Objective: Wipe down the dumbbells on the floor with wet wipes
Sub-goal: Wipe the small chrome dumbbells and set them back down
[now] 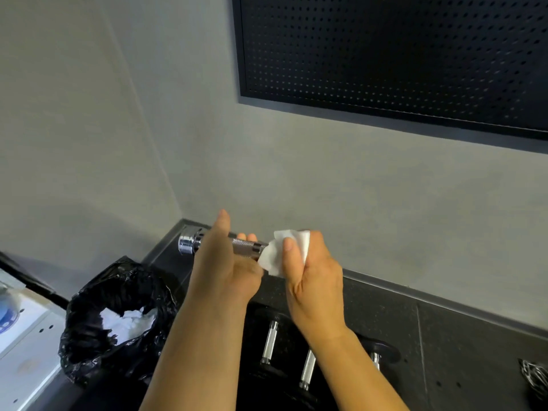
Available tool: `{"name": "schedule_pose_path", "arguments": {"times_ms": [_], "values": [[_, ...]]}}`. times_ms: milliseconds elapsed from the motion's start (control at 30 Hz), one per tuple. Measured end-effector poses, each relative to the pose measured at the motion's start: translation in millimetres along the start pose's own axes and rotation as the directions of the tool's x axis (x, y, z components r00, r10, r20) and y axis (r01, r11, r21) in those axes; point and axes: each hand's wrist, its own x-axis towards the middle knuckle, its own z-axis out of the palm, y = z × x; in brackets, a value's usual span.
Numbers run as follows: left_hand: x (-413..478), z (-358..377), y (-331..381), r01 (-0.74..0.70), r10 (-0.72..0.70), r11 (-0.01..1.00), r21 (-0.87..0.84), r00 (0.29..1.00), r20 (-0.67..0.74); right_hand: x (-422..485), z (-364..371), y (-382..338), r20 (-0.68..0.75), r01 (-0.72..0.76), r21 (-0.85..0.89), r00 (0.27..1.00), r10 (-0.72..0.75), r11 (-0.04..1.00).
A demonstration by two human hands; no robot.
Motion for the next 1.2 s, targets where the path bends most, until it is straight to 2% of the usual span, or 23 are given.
{"name": "schedule_pose_path", "arguments": {"times_ms": [100, 200, 267, 333, 400, 467, 500, 600, 700, 767, 867, 967, 1033, 1100, 1200], "values": [[-0.9, -2.5, 2.5, 0.062, -0.062, 0.998, -0.016, 0.998, 0.005, -4.0, 0.8, 12.3, -0.02, 0.186, -0.111, 0.982, -0.189, 0.976], [-0.8, -5.4, -3.1, 0.107, -0.107, 0.994, -0.014, 0.994, -0.004, -6.0, 2.1, 11.6, -0.014, 0.126, -0.08, 0.992, -0.127, 0.989], [1.5, -8.6, -9.6, 0.129, -0.129, 0.991, -0.041, 0.992, 0.008, -4.1, 1.4, 4.0, 0.021, -0.019, 0.072, 1.0, 0.018, 0.997], [4.6, -9.9, -12.9, 0.099, -0.1, 0.993, -0.058, 0.995, -0.003, 2.9, -2.8, -6.7, 0.138, -0.24, 0.251, 0.968, 0.211, 0.938], [6.8, -10.0, -12.9, 0.088, -0.089, 0.993, -0.075, 0.996, -0.015, 11.1, -8.0, -16.1, 0.291, -0.485, 0.368, 0.87, 0.397, 0.793], [7.6, -9.6, -9.5, 0.109, -0.11, 0.989, -0.096, 0.994, -0.003, 14.7, -13.4, -23.6, 0.43, -0.644, 0.444, 0.763, 0.482, 0.623], [6.9, -10.0, -7.3, 0.129, -0.128, 0.985, -0.119, 0.992, 0.014, 14.3, -15.7, -26.0, 0.466, -0.657, 0.464, 0.752, 0.467, 0.594], [5.7, -8.7, -2.9, 0.176, -0.171, 0.973, -0.152, 0.984, 0.046, 8.3, -18.1, -26.3, 0.519, -0.601, 0.561, 0.791, 0.324, 0.569], [2.2, -6.9, -0.4, 0.212, -0.209, 0.971, -0.112, 0.977, 0.036, -1.3, -18.5, -20.8, 0.576, -0.616, 0.669, 0.783, 0.233, 0.415], [0.3, -7.7, 0.8, 0.222, -0.221, 0.975, -0.018, 0.974, 0.044, -7.6, -16.4, -19.7, 0.592, -0.617, 0.687, 0.781, 0.196, 0.383], [3.2, -11.6, -1.7, 0.181, -0.181, 0.981, 0.072, 0.983, -0.004, -6.7, -15.7, -24.0, 0.576, -0.613, 0.674, 0.786, 0.225, 0.412], [-3.1, -10.7, -4.0, 0.193, -0.204, 0.965, 0.175, 0.978, 0.051, 4.2, -19.9, -33.3, 0.546, -0.623, 0.61, 0.778, 0.31, 0.49], [-5.3, -5.0, -5.2, 0.211, -0.22, 0.97, 0.118, 0.973, 0.064, 9.4, -20.4, -35.1, 0.503, -0.622, 0.594, 0.782, 0.369, 0.509], [0.6, -3.9, -6.9, 0.237, -0.232, 0.971, -0.04, 0.968, 0.099, 9.9, -20.3, -36.8, 0.458, -0.617, 0.621, 0.786, 0.415, 0.483], [7.9, -3.5, -9.9, 0.218, -0.203, 0.962, -0.164, 0.974, 0.101, 3.0, -19.3, -37.9, 0.392, -0.558, 0.691, 0.823, 0.411, 0.459]]}}
